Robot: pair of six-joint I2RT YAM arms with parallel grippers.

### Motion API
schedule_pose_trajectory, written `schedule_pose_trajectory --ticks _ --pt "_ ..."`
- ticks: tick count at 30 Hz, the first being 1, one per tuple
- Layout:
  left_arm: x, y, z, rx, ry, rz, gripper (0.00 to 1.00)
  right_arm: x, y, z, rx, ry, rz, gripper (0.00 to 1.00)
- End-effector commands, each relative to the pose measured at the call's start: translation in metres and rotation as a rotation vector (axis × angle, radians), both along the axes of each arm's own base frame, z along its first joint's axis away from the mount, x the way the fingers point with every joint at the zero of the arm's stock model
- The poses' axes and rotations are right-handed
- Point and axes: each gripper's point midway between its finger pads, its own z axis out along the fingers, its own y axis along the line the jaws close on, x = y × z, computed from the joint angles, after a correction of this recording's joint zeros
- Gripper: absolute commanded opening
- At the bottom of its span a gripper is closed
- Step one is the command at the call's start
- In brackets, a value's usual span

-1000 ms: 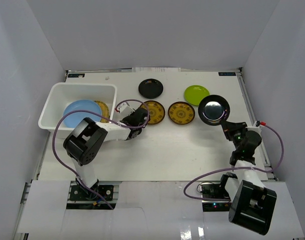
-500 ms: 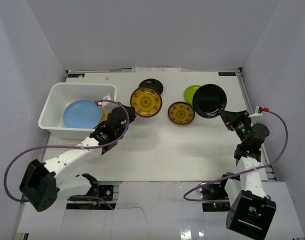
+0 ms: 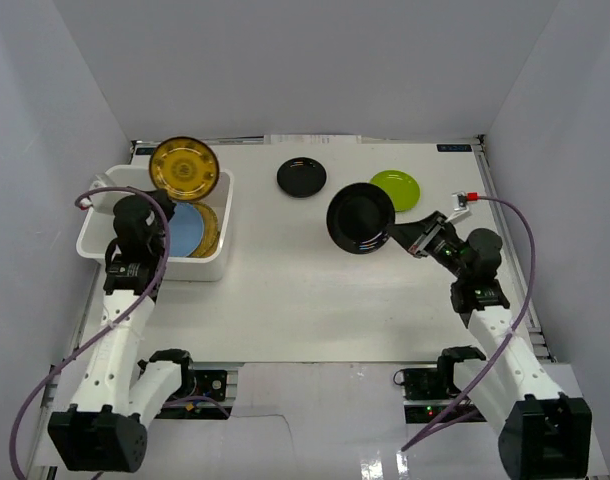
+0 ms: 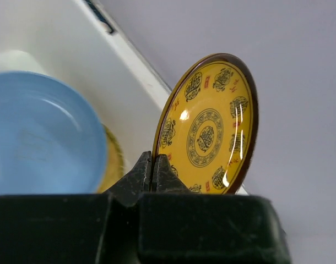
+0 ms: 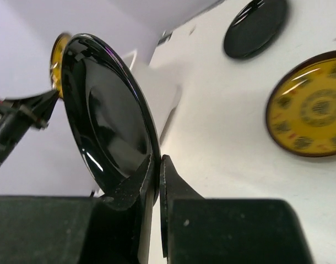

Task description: Place the plates into the plastic bin on the countertop

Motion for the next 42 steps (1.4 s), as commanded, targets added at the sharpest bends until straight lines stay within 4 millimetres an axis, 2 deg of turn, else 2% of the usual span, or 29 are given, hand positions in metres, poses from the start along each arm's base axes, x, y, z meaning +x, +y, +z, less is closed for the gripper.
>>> schedule_pose_trajectory --ticks 1,2,3,4,5,6,7,10,11,12,13,14,15,16,17,18,20,21,22,24,25,27,28,29,30,32,34,38,42 --pt "-0.003 0.026 -0.021 -0.026 0.093 -0.036 0.00 0.001 0.032 0.032 -0.046 -0.113 0.048 0.08" --pt "-0.005 0.044 -0.029 -0.034 0.105 0.013 0.00 0.003 0.038 0.030 -0.050 -0.107 0.056 0.08" --pt "-0.006 0.052 -0.035 -0.039 0.119 0.037 0.00 0.006 0.042 0.039 -0.059 -0.131 0.054 0.08" --pt "-0.006 0.057 -0.041 -0.040 0.138 0.050 0.00 0.001 0.056 0.041 -0.065 -0.137 0.095 0.08" --pt "-0.006 0.069 -0.058 -0.050 0.185 0.084 0.00 0.006 0.064 0.046 -0.073 -0.139 0.104 0.08" --pt "-0.006 0.075 -0.067 -0.056 0.214 0.103 0.00 0.001 0.079 0.049 -0.086 -0.153 0.150 0.08" --pt "-0.008 0.083 -0.086 -0.069 0.269 0.139 0.00 0.006 0.089 0.042 -0.099 -0.131 0.167 0.08" --pt "-0.009 0.090 -0.102 -0.074 0.299 0.171 0.00 0.005 0.123 0.059 -0.110 -0.168 0.220 0.08" --pt "-0.011 0.092 -0.108 -0.068 0.312 0.178 0.00 0.012 0.135 0.049 -0.130 -0.141 0.226 0.08" --pt "-0.011 0.092 -0.110 -0.065 0.315 0.178 0.00 0.007 0.154 0.066 -0.120 -0.173 0.263 0.08" --pt "-0.010 0.092 -0.111 -0.063 0.317 0.178 0.04 0.009 0.164 0.068 -0.133 -0.182 0.277 0.08" --pt "-0.010 0.092 -0.113 -0.056 0.325 0.170 0.25 0.015 0.178 0.058 -0.154 -0.158 0.287 0.08" --pt "-0.009 0.091 -0.113 -0.051 0.327 0.160 0.35 0.011 0.193 0.070 -0.148 -0.179 0.312 0.08" --pt "-0.009 0.090 -0.113 -0.050 0.329 0.150 0.53 0.016 0.204 0.060 -0.168 -0.160 0.319 0.08" --pt "-0.008 0.085 -0.113 -0.052 0.330 0.120 0.64 0.016 0.212 0.059 -0.172 -0.157 0.330 0.08" --pt "-0.007 0.081 -0.111 -0.044 0.322 0.092 0.72 0.015 0.220 0.065 -0.170 -0.163 0.342 0.08" --pt "-0.007 0.073 -0.106 -0.040 0.308 0.042 0.82 0.021 0.231 0.052 -0.181 -0.131 0.352 0.08" --pt "-0.007 0.064 -0.097 -0.029 0.282 -0.011 0.94 0.021 0.235 0.050 -0.183 -0.123 0.360 0.08" --pt "-0.009 0.060 -0.092 -0.027 0.272 -0.035 0.95 0.022 0.238 0.048 -0.184 -0.115 0.364 0.08" --pt "-0.013 0.042 -0.078 -0.034 0.234 -0.128 0.95 0.026 0.247 0.045 -0.186 -0.098 0.373 0.08" --pt "-0.018 0.034 -0.063 -0.023 0.179 -0.165 0.94 0.029 0.251 0.038 -0.195 -0.078 0.378 0.08" --pt "-0.025 0.018 -0.046 -0.019 0.112 -0.242 0.89 0.032 0.258 0.045 -0.188 -0.078 0.377 0.08" --pt "-0.035 0.001 -0.036 -0.020 0.067 -0.327 0.87 0.035 0.263 0.036 -0.198 -0.054 0.382 0.08" --pt "-0.040 -0.006 -0.033 -0.022 0.052 -0.365 0.86 0.036 0.269 0.045 -0.187 -0.064 0.385 0.08" --pt "-0.044 -0.013 -0.030 -0.024 0.037 -0.400 0.86 0.038 0.274 0.040 -0.188 -0.050 0.387 0.08" --pt "-0.056 -0.036 -0.027 -0.046 0.006 -0.526 0.86 0.041 0.281 0.046 -0.179 -0.051 0.390 0.08" --pt "-0.066 -0.055 -0.021 -0.064 -0.024 -0.643 0.85 0.042 0.287 0.042 -0.175 -0.033 0.398 0.08" --pt "-0.074 -0.070 -0.019 -0.046 -0.040 -0.755 0.81 0.040 0.294 0.041 -0.166 -0.022 0.412 0.08" --pt "-0.071 -0.069 -0.025 -0.039 -0.004 -0.768 0.75 0.035 0.298 0.042 -0.150 -0.019 0.435 0.08"
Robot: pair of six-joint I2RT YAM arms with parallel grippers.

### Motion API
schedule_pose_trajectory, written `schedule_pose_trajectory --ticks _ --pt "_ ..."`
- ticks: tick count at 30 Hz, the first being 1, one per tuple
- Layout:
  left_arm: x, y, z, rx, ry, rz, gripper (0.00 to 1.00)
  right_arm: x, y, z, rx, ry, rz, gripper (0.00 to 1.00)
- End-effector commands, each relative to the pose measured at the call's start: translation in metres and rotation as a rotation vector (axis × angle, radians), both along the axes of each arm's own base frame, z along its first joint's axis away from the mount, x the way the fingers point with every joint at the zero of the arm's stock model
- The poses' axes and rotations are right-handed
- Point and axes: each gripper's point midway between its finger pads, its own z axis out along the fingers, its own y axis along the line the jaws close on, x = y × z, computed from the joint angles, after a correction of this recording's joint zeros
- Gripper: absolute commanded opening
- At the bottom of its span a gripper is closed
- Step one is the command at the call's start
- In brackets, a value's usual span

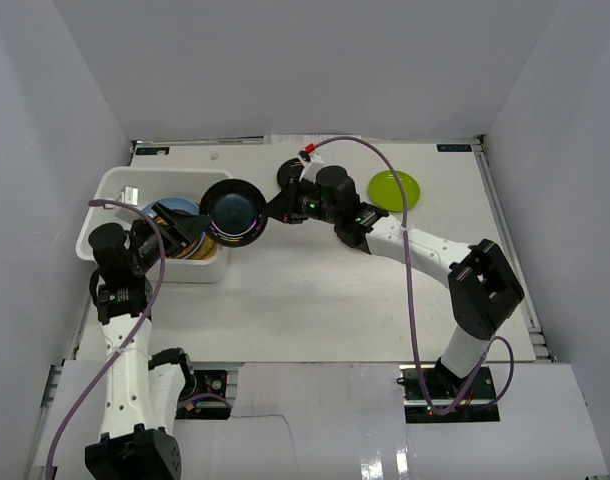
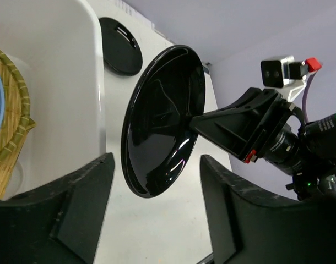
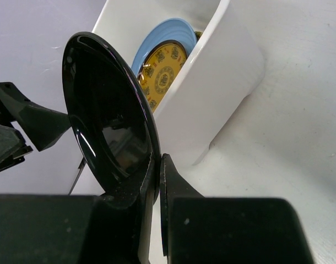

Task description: Place the plates into the plastic bin on the countertop

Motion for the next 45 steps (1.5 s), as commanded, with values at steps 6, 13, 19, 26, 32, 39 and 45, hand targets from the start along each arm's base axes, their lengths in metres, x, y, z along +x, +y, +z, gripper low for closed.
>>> schedule_pose_trajectory --ticks 6,13,19,26,32,39,45 --pt "0.005 -0.003 -0.008 0.028 0.017 -0.060 0.50 -0.006 0.014 0.033 0.101 -0.032 0.053 0.08" --pt "0.015 0.004 -0.012 0.047 0.028 -0.030 0.43 -0.009 0.017 0.036 0.124 -0.039 0.077 0.08" --pt "0.020 0.004 -0.010 0.045 0.023 -0.039 0.07 -0.013 0.020 0.032 0.144 -0.021 0.107 0.08" --pt "0.031 0.025 -0.012 0.031 0.058 0.115 0.00 -0.016 0.004 0.033 0.141 -0.045 0.095 0.52" --pt "0.046 0.064 -0.021 0.040 0.144 0.348 0.00 -0.003 -0.060 0.020 0.103 -0.066 -0.001 0.57" --pt "0.051 0.124 -0.043 0.115 0.228 0.661 0.00 0.030 -0.189 -0.041 -0.045 -0.042 -0.268 0.53" --pt "0.049 0.155 -0.075 0.189 0.316 0.793 0.00 0.050 -0.313 -0.118 -0.255 0.068 -0.579 0.52"
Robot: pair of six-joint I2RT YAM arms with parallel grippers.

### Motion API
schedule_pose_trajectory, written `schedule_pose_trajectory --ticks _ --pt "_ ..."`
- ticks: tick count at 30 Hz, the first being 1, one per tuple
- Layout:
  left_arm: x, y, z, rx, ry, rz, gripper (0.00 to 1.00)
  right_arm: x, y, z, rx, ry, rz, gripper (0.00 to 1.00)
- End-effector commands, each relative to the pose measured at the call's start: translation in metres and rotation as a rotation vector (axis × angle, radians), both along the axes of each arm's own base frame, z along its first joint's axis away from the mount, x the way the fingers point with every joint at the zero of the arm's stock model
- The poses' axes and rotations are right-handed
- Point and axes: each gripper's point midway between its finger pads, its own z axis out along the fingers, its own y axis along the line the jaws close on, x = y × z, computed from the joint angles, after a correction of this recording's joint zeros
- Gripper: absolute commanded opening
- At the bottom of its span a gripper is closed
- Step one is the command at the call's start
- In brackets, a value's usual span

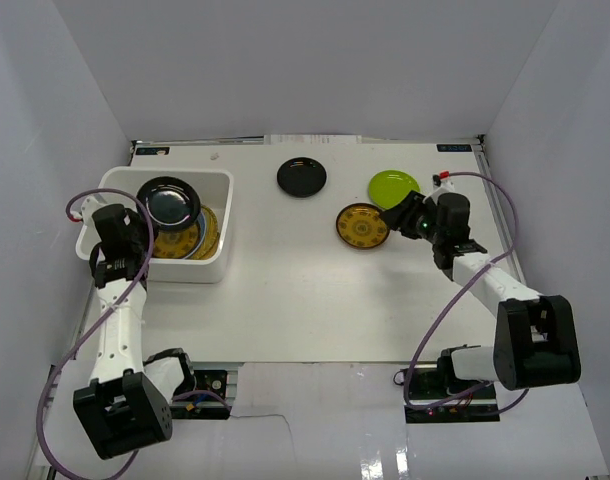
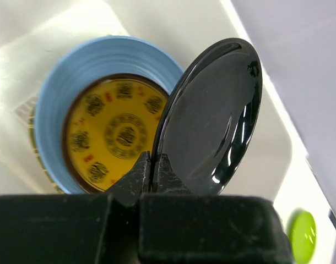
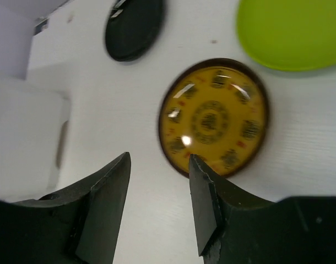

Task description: Place the plates into the plastic bin on the countertop

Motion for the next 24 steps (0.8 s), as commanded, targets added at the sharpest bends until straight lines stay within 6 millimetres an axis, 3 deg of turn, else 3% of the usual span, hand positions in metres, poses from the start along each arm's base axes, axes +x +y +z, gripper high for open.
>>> schedule_pose_trajectory --ticks 1,4,6,7,8,11,13,14,17,18,21,24 --pt "-0.001 0.022 -0.007 0.038 0.017 0.101 0.00 -0.003 -0.048 -0.040 -0.098 0.063 -0.092 0.53" --pt "0.002 0.025 -0.021 0.013 0.054 0.105 0.03 -0.004 -0.061 -0.064 -0.077 0.121 -0.104 0.53" --pt "0.005 0.026 -0.032 -0.001 0.088 0.105 0.11 -0.001 -0.064 -0.078 -0.085 0.156 -0.109 0.54" --pt "0.005 0.027 -0.036 -0.004 0.099 0.106 0.17 0.000 -0.065 -0.082 -0.089 0.164 -0.111 0.55" --pt "0.005 0.028 -0.039 -0.007 0.110 0.102 0.31 0.000 -0.065 -0.091 -0.088 0.186 -0.111 0.55" --pt "0.008 0.029 -0.046 -0.018 0.140 0.098 0.52 0.004 -0.054 -0.098 -0.030 0.205 -0.068 0.56" --pt "0.008 0.029 -0.046 -0.020 0.143 0.097 0.60 0.011 -0.048 -0.101 0.016 0.216 -0.060 0.56" --pt "0.008 0.029 -0.044 -0.019 0.135 0.095 0.69 0.013 -0.046 -0.102 0.034 0.219 -0.055 0.56" --pt "0.007 0.024 -0.024 -0.007 0.070 0.070 0.81 0.021 -0.039 -0.107 0.089 0.237 -0.048 0.56" --pt "0.009 0.016 -0.011 -0.004 0.024 0.021 0.90 0.025 -0.037 -0.111 0.099 0.238 -0.050 0.53" --pt "0.014 -0.020 0.016 -0.015 -0.059 -0.194 0.98 0.031 -0.036 -0.119 0.108 0.262 -0.069 0.44" --pt "0.010 -0.051 0.031 -0.017 -0.088 -0.345 0.98 0.036 -0.035 -0.130 0.098 0.280 -0.093 0.33"
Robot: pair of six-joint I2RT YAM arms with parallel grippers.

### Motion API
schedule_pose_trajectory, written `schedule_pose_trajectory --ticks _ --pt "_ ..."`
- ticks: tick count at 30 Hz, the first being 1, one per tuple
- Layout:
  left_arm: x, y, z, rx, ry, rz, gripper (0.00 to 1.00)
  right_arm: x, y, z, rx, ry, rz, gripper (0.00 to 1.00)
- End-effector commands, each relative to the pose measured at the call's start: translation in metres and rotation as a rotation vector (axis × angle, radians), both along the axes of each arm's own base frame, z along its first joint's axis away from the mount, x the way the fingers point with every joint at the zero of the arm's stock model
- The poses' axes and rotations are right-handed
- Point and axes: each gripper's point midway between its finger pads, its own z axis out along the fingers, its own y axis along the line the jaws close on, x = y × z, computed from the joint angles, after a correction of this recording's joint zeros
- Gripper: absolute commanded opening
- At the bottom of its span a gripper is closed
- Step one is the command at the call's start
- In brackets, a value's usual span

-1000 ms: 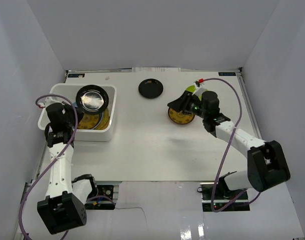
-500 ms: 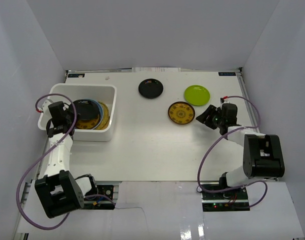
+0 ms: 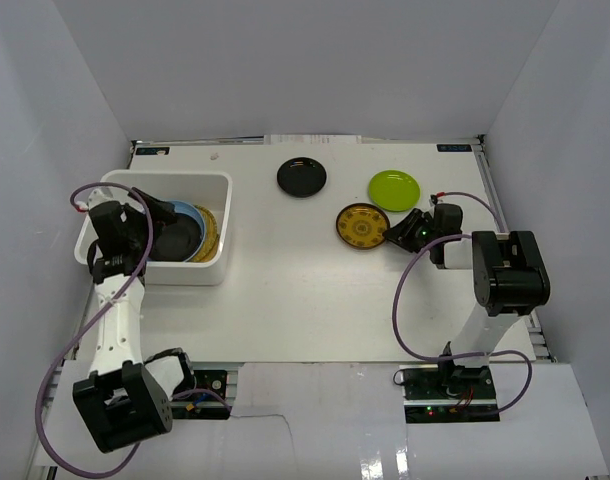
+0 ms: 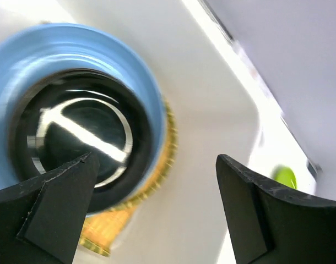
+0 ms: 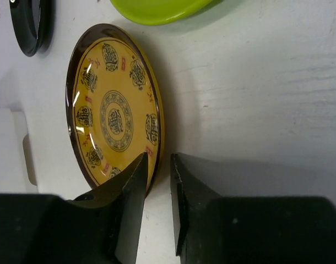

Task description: Place the plates into the plastic bin on the countertop

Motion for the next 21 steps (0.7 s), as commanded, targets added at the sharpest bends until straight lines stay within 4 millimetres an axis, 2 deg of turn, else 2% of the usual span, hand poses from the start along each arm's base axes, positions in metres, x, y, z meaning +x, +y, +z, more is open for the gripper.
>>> schedule_pose_trajectory --ticks 1,2,3,4,6,7,8,9,10,11,12,13,14,16,18,21 --pt "-0.004 -0.053 0.044 0.008 -0.116 -0.270 0.98 0.016 0.005 0.002 0.005 -0.023 -0.019 0.28" --pt "-0.007 -0.062 0.050 0.005 -0.130 -0.304 0.98 0.015 0.010 0.001 0.003 -0.024 -0.013 0.24" --pt "-0.009 -0.071 0.056 0.003 -0.152 -0.343 0.98 0.014 0.011 0.003 0.008 -0.026 -0.016 0.15" --pt "-0.015 -0.097 0.070 -0.009 -0.191 -0.449 0.98 0.014 0.012 0.005 0.011 -0.032 -0.020 0.10" --pt "-0.020 -0.127 0.083 -0.001 -0.227 -0.566 0.98 0.006 0.018 0.017 0.032 -0.062 -0.013 0.08" --pt "-0.028 -0.161 0.096 0.032 -0.263 -0.697 0.98 0.002 0.019 0.022 0.036 -0.076 -0.011 0.08" --pt "-0.033 -0.182 0.098 0.035 -0.267 -0.776 0.98 -0.008 0.020 0.021 0.036 -0.071 -0.006 0.08" --pt "-0.038 -0.199 0.100 0.041 -0.272 -0.835 0.98 -0.010 0.021 0.037 0.043 -0.114 -0.002 0.08" --pt "-0.049 -0.228 0.106 0.059 -0.286 -0.927 0.98 -0.016 0.023 0.044 0.053 -0.127 0.009 0.08" --pt "-0.049 -0.243 0.098 0.067 -0.256 -0.965 0.98 -0.024 0.024 0.045 0.060 -0.128 0.019 0.08" --pt "-0.052 -0.253 0.089 0.080 -0.217 -0.988 0.98 -0.027 0.027 0.064 0.074 -0.174 0.033 0.08" --pt "-0.062 -0.274 0.083 0.096 -0.197 -1.042 0.98 -0.031 0.029 0.071 0.085 -0.189 0.048 0.08" --pt "-0.052 -0.279 0.072 0.137 -0.157 -1.020 0.98 -0.036 0.033 0.080 0.097 -0.205 0.075 0.08" --pt "-0.057 -0.296 0.056 0.169 -0.095 -1.044 0.98 -0.043 0.037 0.104 0.106 -0.251 0.107 0.08" --pt "-0.050 -0.304 0.043 0.196 -0.053 -1.033 0.98 -0.054 0.046 0.127 0.125 -0.307 0.164 0.08" --pt "-0.044 -0.315 0.029 0.188 -0.038 -1.041 0.98 -0.071 0.063 0.149 0.156 -0.347 0.237 0.08"
